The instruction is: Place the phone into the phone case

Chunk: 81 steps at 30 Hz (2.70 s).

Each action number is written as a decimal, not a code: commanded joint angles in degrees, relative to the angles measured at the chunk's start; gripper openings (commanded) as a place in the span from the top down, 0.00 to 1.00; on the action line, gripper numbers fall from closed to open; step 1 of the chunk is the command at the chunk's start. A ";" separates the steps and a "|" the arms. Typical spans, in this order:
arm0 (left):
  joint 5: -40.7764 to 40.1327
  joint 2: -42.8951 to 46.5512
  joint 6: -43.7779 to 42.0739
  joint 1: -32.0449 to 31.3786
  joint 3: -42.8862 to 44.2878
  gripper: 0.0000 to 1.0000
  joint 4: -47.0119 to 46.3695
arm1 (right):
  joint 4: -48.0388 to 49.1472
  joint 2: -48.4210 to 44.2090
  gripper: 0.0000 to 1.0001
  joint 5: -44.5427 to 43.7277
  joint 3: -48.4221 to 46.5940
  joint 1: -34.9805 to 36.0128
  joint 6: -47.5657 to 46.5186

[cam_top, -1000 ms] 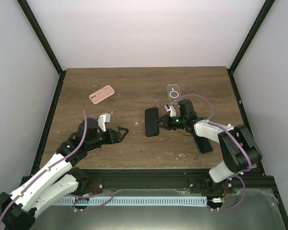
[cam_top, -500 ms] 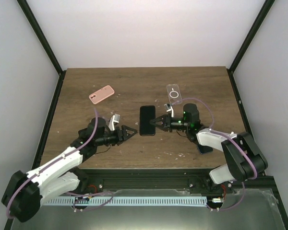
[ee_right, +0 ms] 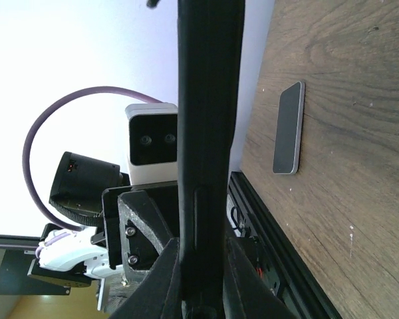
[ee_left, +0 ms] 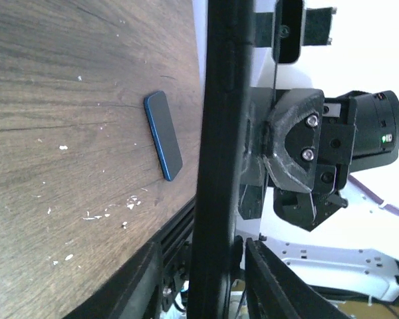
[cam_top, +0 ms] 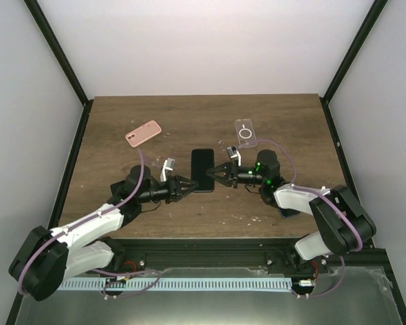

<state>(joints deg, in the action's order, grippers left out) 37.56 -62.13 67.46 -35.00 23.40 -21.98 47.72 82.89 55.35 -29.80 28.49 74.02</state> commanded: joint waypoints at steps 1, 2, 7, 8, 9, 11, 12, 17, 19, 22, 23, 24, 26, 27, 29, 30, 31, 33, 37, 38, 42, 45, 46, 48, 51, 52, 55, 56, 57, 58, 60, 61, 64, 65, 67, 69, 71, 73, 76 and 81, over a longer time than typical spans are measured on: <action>-0.20 1.53 -0.17 -0.17 -0.47 0.68 -0.40 | 2.64 -0.30 0.99 -1.00 -0.19 0.43 -0.80; -0.21 1.69 -0.21 -0.16 -0.47 0.71 -0.23 | 2.42 -0.28 0.99 -1.15 -0.11 0.43 -1.00; -0.85 1.84 -1.58 -0.16 0.40 0.89 4.93 | 0.74 -0.40 0.99 -1.80 -0.16 0.43 -2.36; -1.13 1.89 -1.98 -0.18 0.62 0.90 5.97 | 0.09 -0.58 0.99 -1.95 -0.17 0.43 -2.85; -1.38 2.04 -2.33 -0.11 0.65 0.90 6.79 | -0.60 -0.80 0.99 -2.12 -0.21 0.43 -3.58; -1.96 2.40 -2.56 -0.15 0.62 0.90 8.05 | -2.45 -1.32 0.99 -2.58 -0.40 0.43 -5.03; -2.23 2.66 -2.78 -0.17 0.75 0.90 8.68 | -3.48 -1.59 0.99 -2.89 -0.49 0.43 -5.77; -4.03 4.01 -5.36 -0.11 1.99 0.70 13.18 | -6.04 -1.89 0.99 -3.64 -0.88 0.42 -8.00; -5.60 4.73 -6.87 -0.07 2.70 0.56 16.39 | -8.42 -1.54 0.99 -4.24 -1.51 0.43 -10.13; -8.66 6.01 -9.23 -0.10 3.74 0.41 21.63 | -13.99 -0.85 0.99 -6.08 -2.77 0.38 -14.58; -9.64 6.43 -10.02 -0.10 3.96 0.35 23.16 | -15.61 -0.55 0.99 -6.85 -3.18 0.30 -16.22; -10.48 6.96 -10.78 -0.07 4.21 0.30 24.80 | -17.43 -0.09 0.99 -7.65 -3.75 0.33 -17.89; -12.24 7.83 -12.46 -0.11 4.46 0.21 27.71 | -21.13 1.95 0.99 -8.64 -5.03 0.13 -21.09; -13.07 8.29 -13.09 -0.07 4.62 0.16 28.96 | -22.10 3.09 0.99 -8.83 -5.61 0.02 -22.14; -14.64 9.08 -14.22 -0.14 4.92 0.09 31.63 | -22.93 5.75 0.99 -8.74 -6.56 -0.63 -23.64; -15.51 9.45 -14.70 -0.10 5.16 0.07 32.97 | -23.38 7.18 0.99 -8.43 -7.18 -0.85 -24.27; -16.34 9.79 -15.21 -0.05 5.40 0.06 34.36 | -23.68 8.83 0.99 -8.11 -7.87 -1.19 -25.00; -17.99 10.35 -16.21 0.07 6.07 0.05 36.93 | -24.90 12.01 0.99 -7.37 -9.34 -1.85 -26.51; -19.97 10.88 -19.17 0.24 7.61 0.04 40.54 | -27.06 16.67 0.98 -7.63 -12.03 -3.09 -28.97; -20.68 10.96 -19.74 0.30 8.05 0.04 41.47 | -27.07 17.60 0.98 -7.56 -12.40 -3.28 -29.22; -24.02 11.24 -20.94 0.44 9.25 0.04 45.27 | -27.96 20.58 0.93 -7.53 -13.33 -4.25 -29.41; -26.13 11.08 -21.46 0.39 9.92 0.04 47.00 | -29.45 21.41 0.85 -8.80 -13.68 -4.50 -30.44; -26.38 11.02 -21.67 0.42 10.11 0.03 47.24 | -30.82 21.69 0.84 -9.38 -13.95 -4.54 -30.83; -26.28 10.90 -21.75 0.44 10.14 0.03 47.21 | -33.28 22.23 0.77 -10.93 -14.79 -4.70 -31.63; -26.05 10.80 -21.88 0.39 10.50 0.03 47.35 | -37.50 22.41 0.66 -13.38 -15.97 -5.01 -32.98; -26.09 10.86 -21.87 0.39 10.64 0.03 47.45 | -38.58 22.16 0.63 -14.07 -16.33 -5.10 -33.58; -26.58 11.37 -22.01 0.42 11.01 0.03 48.08 | -42.64 20.95 0.51 -17.10 -17.02 -5.20 -35.68; -26.59 11.59 -22.21 0.42 11.30 0.03 48.34 | -44.20 20.25 0.49 -18.18 -17.47 -5.24 -36.51; -26.50 11.93 -22.56 0.40 11.56 0.04 48.66 | -45.86 19.48 0.47 -19.53 -17.81 -5.28 -37.39; -26.50 12.27 -22.99 0.40 11.87 0.04 49.11 | -47.35 18.10 0.43 -21.34 -17.97 -5.43 -37.97; -26.67 12.90 -23.80 0.42 12.66 0.05 49.93 | -49.31 15.49 0.37 -24.13 -17.93 -5.71 -38.62; -26.77 13.13 -24.24 0.41 13.13 0.05 50.33 | -50.89 14.25 0.34 -25.49 -18.34 -5.87 -39.22; -27.08 13.84 -26.29 0.39 14.98 0.05 52.02 | -57.52 11.18 0.25 -30.80 -20.40 -5.90 -41.70; -27.37 13.95 -27.17 0.39 15.68 0.05 52.75 | -60.09 10.32 0.21 -33.67 -21.12 -5.95 -42.05; -27.91 13.97 -28.84 0.46 17.25 0.04 54.23 | -65.00 8.64 0.13 -35.66 -22.13 -6.26 -42.01; -27.76 14.05 -30.68 0.42 18.62 0.03 55.35 | -69.53 6.83 0.01 -39.12 -22.83 -6.43 -40.76; -27.58 14.43 -31.87 0.46 19.68 0.03 56.21 | -73.74 4.79 0.00 -43.57 -23.10 -6.38 -39.36; -27.26 15.09 -32.79 0.40 20.62 0.03 56.83 | -78.29 2.71 0.00 -49.30 -23.11 -6.70 -35.83; -27.02 16.28 -33.75 0.39 20.83 0.03 57.11 | -85.24 -1.27 0.00 -54.04 -22.34 -9.37 -25.69; -28.00 17.47 -36.04 0.43 20.53 0.03 57.75 | -85.78 -13.16 0.00 -59.19 -16.54 -12.66 -18.15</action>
<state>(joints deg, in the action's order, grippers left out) 10.55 -45.60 34.59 -34.85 43.07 34.15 -32.49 77.21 4.82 -48.93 18.28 47.05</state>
